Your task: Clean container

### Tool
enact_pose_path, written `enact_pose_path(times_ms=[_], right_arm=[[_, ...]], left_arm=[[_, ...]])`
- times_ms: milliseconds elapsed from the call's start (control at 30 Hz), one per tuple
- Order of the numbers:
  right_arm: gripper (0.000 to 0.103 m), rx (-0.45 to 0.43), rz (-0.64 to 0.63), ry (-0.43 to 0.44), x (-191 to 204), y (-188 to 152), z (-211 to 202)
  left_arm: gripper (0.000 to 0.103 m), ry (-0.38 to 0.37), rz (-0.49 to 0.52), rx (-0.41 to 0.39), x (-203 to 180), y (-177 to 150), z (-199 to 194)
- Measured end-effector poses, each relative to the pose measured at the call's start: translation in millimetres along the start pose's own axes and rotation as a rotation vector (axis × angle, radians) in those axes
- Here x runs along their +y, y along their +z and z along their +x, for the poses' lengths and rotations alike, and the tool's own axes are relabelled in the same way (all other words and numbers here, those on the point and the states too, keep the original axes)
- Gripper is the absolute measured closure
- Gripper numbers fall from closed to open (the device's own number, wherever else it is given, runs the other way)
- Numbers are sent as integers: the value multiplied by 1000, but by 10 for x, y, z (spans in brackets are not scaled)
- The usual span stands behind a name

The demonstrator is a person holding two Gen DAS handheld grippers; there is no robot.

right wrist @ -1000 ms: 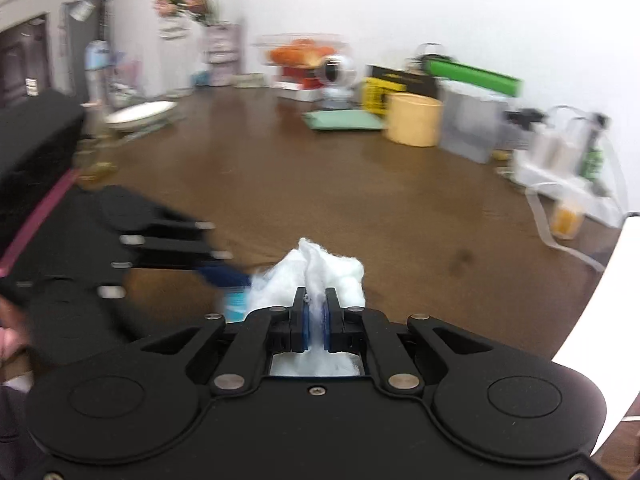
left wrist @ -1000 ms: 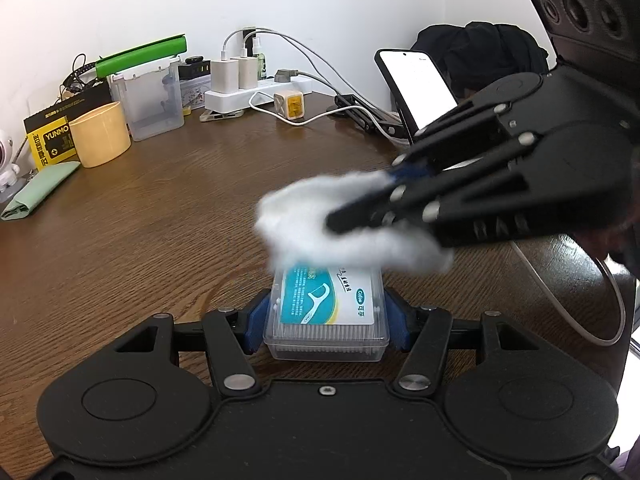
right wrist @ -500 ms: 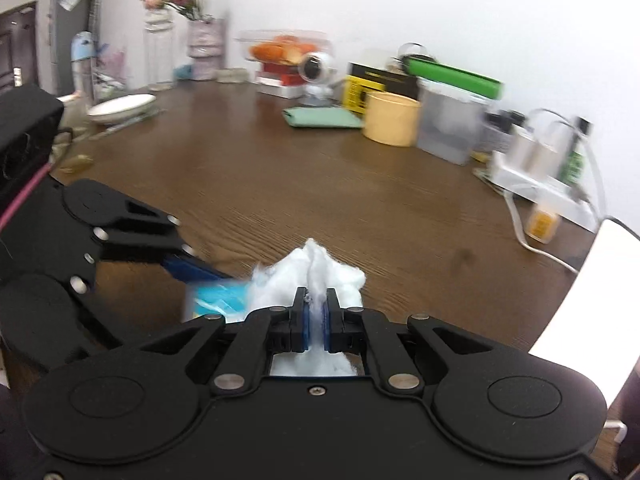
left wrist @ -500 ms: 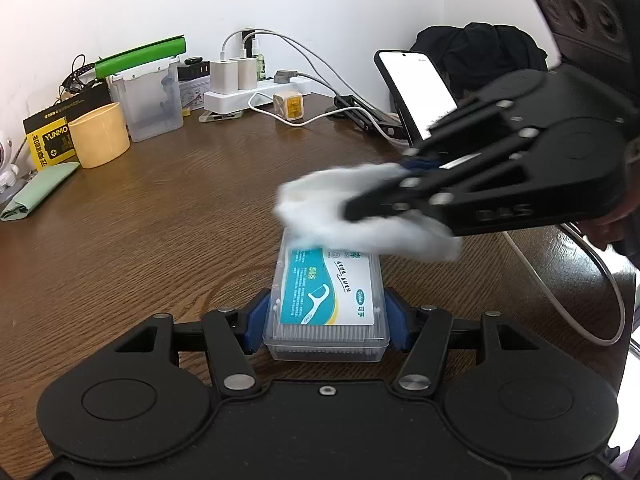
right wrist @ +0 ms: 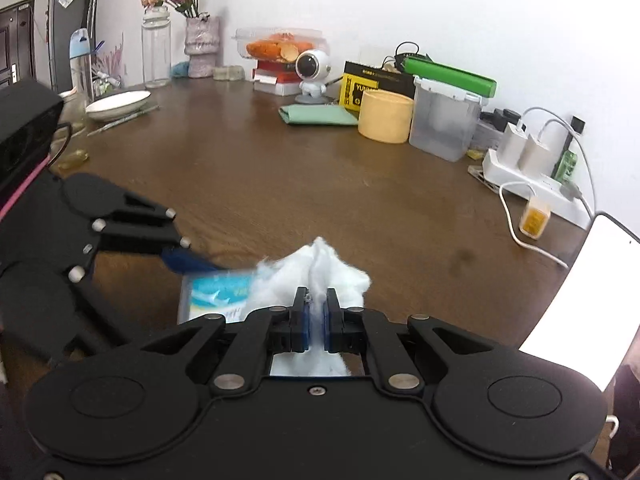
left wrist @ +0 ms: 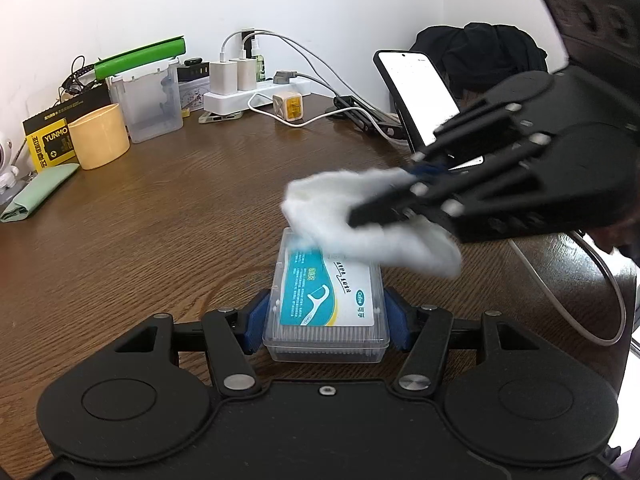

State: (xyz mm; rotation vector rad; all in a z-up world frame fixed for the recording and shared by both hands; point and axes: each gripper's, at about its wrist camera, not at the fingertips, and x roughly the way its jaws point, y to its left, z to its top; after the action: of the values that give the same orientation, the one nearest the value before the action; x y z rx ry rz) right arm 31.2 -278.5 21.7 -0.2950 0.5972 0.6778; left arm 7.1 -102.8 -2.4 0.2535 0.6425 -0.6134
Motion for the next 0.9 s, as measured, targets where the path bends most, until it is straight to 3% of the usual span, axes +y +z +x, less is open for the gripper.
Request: enact_pose_path(times_ms=[133, 333, 633, 733, 900], right_arm=[[97, -9, -17, 98, 179, 7, -16], [96, -34, 9, 34, 79, 47, 104], [88, -67, 37, 71, -43, -39, -125], [89, -31, 19, 111, -17, -65, -75], [93, -66, 19, 110, 21, -79, -25]], left_arm=[[45, 2, -4, -1, 0, -6, -7], [44, 7, -1, -2, -10, -12, -18], [44, 7, -3, -2, -8, -15, -27], [44, 7, -4, -2, -9, -13, -27], [44, 6, -2, -3, -8, -15, -30]])
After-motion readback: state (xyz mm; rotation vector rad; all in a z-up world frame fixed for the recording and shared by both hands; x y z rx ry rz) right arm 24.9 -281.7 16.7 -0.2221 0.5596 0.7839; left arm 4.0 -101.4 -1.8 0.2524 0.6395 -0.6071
